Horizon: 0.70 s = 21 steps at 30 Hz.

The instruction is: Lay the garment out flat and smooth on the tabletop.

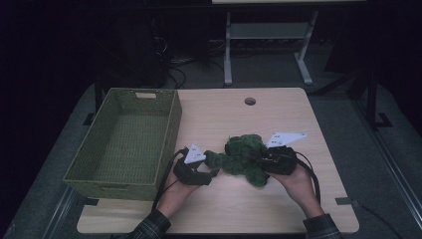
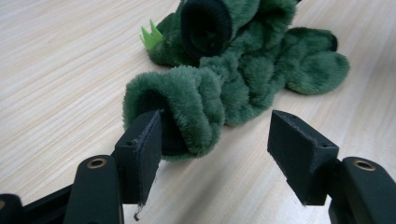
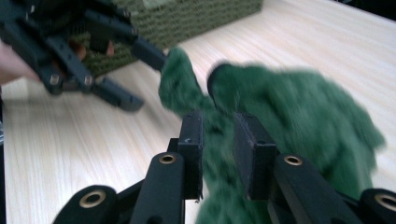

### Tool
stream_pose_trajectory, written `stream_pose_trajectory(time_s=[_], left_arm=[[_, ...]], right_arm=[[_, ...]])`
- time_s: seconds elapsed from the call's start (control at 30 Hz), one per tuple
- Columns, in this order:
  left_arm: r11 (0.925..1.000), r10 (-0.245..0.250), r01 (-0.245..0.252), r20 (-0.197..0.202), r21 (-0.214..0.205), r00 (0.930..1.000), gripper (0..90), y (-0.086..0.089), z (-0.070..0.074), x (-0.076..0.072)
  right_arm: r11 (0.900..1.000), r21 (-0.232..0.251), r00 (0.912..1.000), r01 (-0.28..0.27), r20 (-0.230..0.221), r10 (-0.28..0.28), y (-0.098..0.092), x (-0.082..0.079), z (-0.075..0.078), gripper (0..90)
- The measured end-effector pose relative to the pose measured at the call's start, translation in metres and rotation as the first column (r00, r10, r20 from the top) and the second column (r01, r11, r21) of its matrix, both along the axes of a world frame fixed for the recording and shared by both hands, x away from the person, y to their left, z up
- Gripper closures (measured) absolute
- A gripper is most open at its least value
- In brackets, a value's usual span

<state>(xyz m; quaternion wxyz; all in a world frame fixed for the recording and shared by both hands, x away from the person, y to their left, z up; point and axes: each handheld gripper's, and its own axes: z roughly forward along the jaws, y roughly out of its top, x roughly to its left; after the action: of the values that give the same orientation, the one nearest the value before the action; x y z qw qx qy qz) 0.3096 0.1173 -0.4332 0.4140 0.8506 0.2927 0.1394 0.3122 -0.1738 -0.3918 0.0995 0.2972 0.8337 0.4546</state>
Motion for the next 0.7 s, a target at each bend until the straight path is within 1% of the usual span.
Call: stream_pose_trajectory(time_s=[0.03, 0.1, 0.13, 0.2, 0.23, 0.37, 0.4, 0.5, 0.57, 0.63, 0.67, 0.7], left_arm=[[1.0000, -0.002, 0.002, -0.003, 0.006, 1.0000, 35.7, 0.000, 0.000, 0.001], [1.0000, 0.002, -0.002, -0.002, 0.007, 1.0000, 37.6, -0.002, -0.001, 0.003], [1.0000, 0.002, -0.002, -0.002, 0.008, 1.0000, 38.4, -0.002, -0.001, 0.004], [0.9999, 0.007, -0.007, -0.002, 0.010, 1.0000, 40.0, -0.003, -0.001, 0.004], [0.9999, 0.008, -0.008, -0.003, 0.010, 1.0000, 40.4, -0.002, -0.002, 0.005], [0.9998, 0.013, -0.013, -0.006, 0.014, 0.9999, 43.1, -0.002, -0.003, 0.005], [0.9998, 0.013, -0.013, -0.007, 0.015, 0.9999, 43.4, -0.001, -0.003, 0.006], [0.9997, 0.017, -0.017, -0.006, 0.017, 0.9998, 44.4, -0.001, -0.004, 0.007], [0.9995, 0.028, -0.028, -0.008, 0.017, 0.9996, 43.7, -0.001, -0.004, 0.008], [0.9984, 0.051, -0.051, 0.000, 0.022, 0.9987, 40.6, -0.001, -0.003, 0.009], [0.9982, 0.054, -0.055, 0.013, 0.023, 0.9984, 38.9, 0.000, -0.003, 0.010], [0.9979, 0.061, -0.062, 0.022, 0.021, 0.9979, 37.2, 0.000, -0.001, 0.011]], right_arm=[[1.0000, -0.002, 1.0000, 0.005, 0.003, -0.005, -0.005, -0.002, -0.003, 72.3], [0.9996, -0.003, 0.9995, 0.027, -0.015, -0.027, -0.015, -0.008, -0.010, 71.6], [0.9994, -0.005, 0.9993, 0.033, -0.017, -0.033, -0.019, -0.009, -0.013, 71.4], [0.9982, -0.022, 0.9976, 0.056, -0.040, -0.056, -0.028, -0.015, -0.020, 69.5], [0.9980, -0.021, 0.9972, 0.059, -0.044, -0.060, -0.032, -0.017, -0.023, 69.4], [0.9946, -0.046, 0.9921, 0.093, -0.081, -0.096, -0.045, -0.028, -0.038, 65.0], [0.9940, -0.050, 0.9914, 0.097, -0.083, -0.101, -0.048, -0.030, -0.040, 64.3], [0.9909, -0.055, 0.9850, 0.123, -0.115, -0.129, -0.054, -0.034, -0.050, 59.4], [0.9876, -0.073, 0.9789, 0.139, -0.141, -0.148, -0.056, -0.033, -0.058, 56.0], [0.9865, -0.080, 0.9734, 0.143, -0.169, -0.155, -0.057, -0.030, -0.065, 53.8], [0.9855, -0.082, 0.9698, 0.148, -0.183, -0.161, -0.057, -0.029, -0.067, 52.8], [0.9856, -0.081, 0.9682, 0.148, -0.191, -0.161, -0.057, -0.027, -0.068, 51.1]])
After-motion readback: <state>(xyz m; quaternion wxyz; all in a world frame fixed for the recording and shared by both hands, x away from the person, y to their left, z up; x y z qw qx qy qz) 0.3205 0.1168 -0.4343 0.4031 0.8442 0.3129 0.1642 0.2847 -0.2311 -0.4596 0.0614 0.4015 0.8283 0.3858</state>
